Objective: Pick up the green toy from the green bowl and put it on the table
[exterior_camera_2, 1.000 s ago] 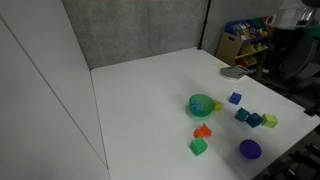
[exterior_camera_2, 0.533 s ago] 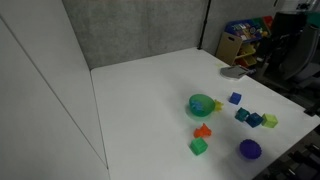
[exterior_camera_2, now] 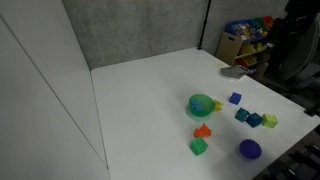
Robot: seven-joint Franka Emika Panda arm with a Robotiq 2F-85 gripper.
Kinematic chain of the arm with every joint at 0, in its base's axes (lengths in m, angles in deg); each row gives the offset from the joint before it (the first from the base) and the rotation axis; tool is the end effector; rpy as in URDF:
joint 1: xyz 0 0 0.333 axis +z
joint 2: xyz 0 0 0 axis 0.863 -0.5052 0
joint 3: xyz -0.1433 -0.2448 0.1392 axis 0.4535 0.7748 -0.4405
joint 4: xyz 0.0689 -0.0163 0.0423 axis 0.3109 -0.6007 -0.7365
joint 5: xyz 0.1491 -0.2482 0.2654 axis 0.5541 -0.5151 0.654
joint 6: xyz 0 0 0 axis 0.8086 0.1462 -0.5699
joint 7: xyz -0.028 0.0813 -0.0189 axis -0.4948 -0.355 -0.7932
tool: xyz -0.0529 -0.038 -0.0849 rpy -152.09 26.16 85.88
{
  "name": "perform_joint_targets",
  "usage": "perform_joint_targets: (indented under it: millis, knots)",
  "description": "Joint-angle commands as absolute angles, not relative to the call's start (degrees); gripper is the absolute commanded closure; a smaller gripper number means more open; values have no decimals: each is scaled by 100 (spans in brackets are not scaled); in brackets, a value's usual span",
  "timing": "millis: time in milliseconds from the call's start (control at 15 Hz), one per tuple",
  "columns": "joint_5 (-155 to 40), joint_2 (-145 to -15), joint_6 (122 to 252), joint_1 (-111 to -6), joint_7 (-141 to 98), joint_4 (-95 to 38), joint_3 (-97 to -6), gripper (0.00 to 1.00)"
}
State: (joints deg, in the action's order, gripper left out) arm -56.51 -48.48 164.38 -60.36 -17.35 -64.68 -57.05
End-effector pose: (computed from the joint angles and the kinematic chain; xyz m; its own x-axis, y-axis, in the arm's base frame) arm 0.4660 0.0080 0.4731 0.9935 -0.1118 -0.0197 -0.1108 -0.9927 0.0473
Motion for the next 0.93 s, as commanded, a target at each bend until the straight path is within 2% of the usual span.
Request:
perform_joint_targets:
  millis: [0,467,867]
  knots:
    - [-5470,-4359,15985,-5970,-2276,-6520,-5586,0]
    - [-5491,-3709,15089,-5984,-2936,-6493,-5462,0]
    - [-5514,-3807,15149,-6002,-2804,-6481,-5509,0]
